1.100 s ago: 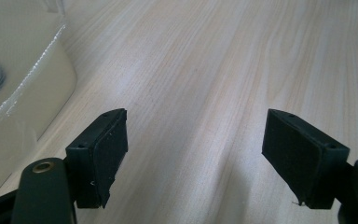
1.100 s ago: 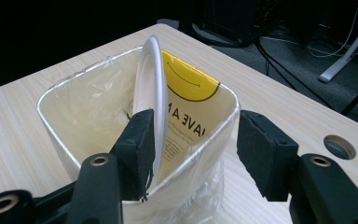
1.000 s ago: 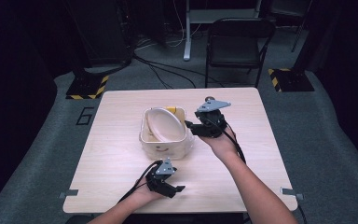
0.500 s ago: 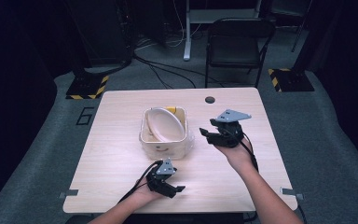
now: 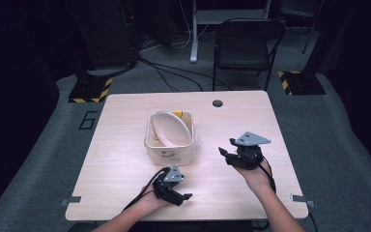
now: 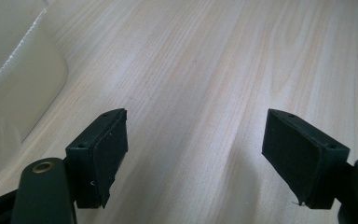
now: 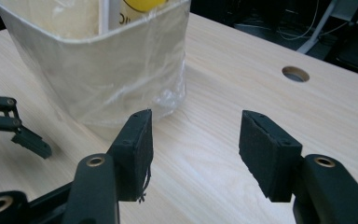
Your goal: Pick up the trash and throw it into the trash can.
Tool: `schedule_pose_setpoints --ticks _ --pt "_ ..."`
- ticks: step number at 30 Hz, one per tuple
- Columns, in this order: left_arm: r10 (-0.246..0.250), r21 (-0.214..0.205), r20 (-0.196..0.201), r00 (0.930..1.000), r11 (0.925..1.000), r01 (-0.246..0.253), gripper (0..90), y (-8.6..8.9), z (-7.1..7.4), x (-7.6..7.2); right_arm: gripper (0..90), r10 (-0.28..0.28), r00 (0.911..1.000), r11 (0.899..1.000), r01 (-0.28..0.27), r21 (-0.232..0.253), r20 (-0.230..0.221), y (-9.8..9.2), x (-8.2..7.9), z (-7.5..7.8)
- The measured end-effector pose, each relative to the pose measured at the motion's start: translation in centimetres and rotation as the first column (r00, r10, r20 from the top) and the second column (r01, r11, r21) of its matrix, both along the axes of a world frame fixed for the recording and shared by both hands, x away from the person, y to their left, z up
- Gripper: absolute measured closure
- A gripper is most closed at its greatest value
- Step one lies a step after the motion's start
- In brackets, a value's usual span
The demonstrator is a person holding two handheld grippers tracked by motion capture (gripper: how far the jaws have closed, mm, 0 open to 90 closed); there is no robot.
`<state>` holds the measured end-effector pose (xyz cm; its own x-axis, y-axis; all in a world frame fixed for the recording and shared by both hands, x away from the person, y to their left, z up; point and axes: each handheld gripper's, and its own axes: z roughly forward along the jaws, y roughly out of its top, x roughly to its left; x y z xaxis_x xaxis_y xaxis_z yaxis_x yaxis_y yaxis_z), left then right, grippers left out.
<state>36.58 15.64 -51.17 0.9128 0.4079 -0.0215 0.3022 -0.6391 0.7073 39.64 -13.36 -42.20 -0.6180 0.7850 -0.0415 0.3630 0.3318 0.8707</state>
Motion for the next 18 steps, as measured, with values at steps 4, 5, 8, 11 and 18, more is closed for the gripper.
schedule_pose_setpoints --ticks 4,5,8,11,18 --pt "0.002 0.003 -0.004 1.0 1.0 -0.002 21.8 0.0 -0.1 0.0 43.6 -0.017 0.9998 1.0 0.017 0.002 -0.011 -0.6 -0.3 -1.3" --pt "0.001 0.004 -0.006 1.0 1.0 -0.001 21.8 0.0 -0.1 0.1 43.5 -0.022 0.9997 1.0 0.022 0.001 -0.012 -0.7 -0.4 -1.6" --pt "0.004 0.004 -0.004 1.0 1.0 -0.004 21.8 -0.1 -0.2 0.1 43.2 -0.03 0.9993 1.0 0.03 0.003 -0.022 -1.1 -0.6 -2.4" --pt "0.002 0.007 -0.007 1.0 1.0 -0.002 21.8 -0.1 -0.3 0.0 43.0 -0.037 0.9989 0.999 0.037 -0.004 -0.03 -1.5 -0.7 -3.1" --pt "-0.007 0.018 -0.015 0.9999 0.9998 0.007 21.8 -0.4 -0.6 0.0 42.1 -0.055 0.9967 0.998 0.055 -0.001 -0.059 -2.1 -1.1 -4.6"
